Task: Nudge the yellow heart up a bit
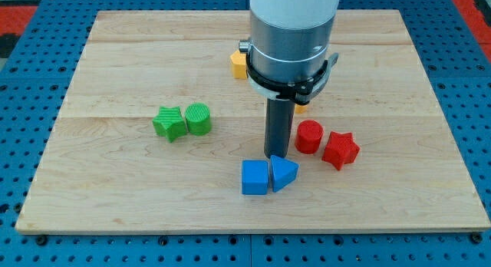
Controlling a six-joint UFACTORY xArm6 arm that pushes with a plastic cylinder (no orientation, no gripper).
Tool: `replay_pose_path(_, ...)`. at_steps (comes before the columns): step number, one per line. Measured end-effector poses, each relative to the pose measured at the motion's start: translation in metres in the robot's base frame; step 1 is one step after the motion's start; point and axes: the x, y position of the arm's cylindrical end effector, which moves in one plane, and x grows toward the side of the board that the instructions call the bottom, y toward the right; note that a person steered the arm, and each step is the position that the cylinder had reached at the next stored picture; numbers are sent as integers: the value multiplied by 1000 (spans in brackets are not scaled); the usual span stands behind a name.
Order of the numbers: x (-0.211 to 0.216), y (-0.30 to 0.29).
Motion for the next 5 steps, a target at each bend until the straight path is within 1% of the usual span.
replay_pose_path(2,-3,13)
replay_pose_path(3,-15,13)
replay_pose_path(5,-74,23)
